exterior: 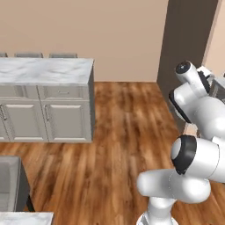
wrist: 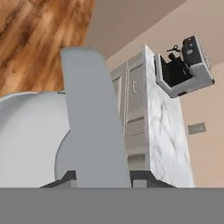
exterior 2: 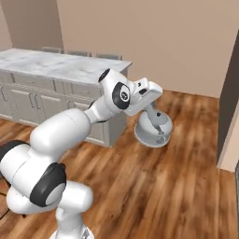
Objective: The kettle is done boiling. Turn off the stove, then wait for 300 timesteps before moving the kettle to the dining table.
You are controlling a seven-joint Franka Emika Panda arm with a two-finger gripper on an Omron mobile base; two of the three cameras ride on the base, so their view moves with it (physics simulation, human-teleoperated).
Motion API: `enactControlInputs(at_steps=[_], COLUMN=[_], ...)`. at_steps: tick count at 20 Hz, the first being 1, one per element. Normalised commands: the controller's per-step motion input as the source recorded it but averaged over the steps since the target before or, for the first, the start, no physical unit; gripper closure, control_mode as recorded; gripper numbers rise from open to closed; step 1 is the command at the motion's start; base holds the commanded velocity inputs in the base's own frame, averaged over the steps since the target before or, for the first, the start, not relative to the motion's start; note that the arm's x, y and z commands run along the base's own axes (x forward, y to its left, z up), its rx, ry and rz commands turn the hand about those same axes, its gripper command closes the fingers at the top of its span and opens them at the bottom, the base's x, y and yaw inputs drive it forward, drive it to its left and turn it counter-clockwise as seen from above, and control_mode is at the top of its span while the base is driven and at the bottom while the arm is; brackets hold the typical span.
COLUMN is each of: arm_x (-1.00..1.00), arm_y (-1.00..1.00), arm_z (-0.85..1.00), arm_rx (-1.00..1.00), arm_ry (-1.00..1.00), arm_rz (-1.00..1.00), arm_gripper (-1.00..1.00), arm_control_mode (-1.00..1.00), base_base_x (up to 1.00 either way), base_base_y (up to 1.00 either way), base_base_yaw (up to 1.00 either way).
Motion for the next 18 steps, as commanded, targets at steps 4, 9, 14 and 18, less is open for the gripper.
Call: enactControlInputs(at_steps=[4,9,14,18], arm_x=[0.0,0.0,0.0,0.0], arm_y=[0.0,0.0,0.0,0.0], arm_z=[0.0,0.0,0.0,0.0], arm_rx=[0.0,0.0,0.0,0.0], arm_ry=[0.0,0.0,0.0,0.0], arm_rz=[0.0,0.0,0.0,0.0], arm_gripper=[1.0,1.0,1.0,1.0], arm_control_mode=[1.0,1.0,1.0,1.0], base_base_x=[0.93,0.9,0.82,0.72], base_base_y=[-0.44,-0.47,-0.46,-0.45], base_base_yaw=[0.29,0.3,0.33,0.36])
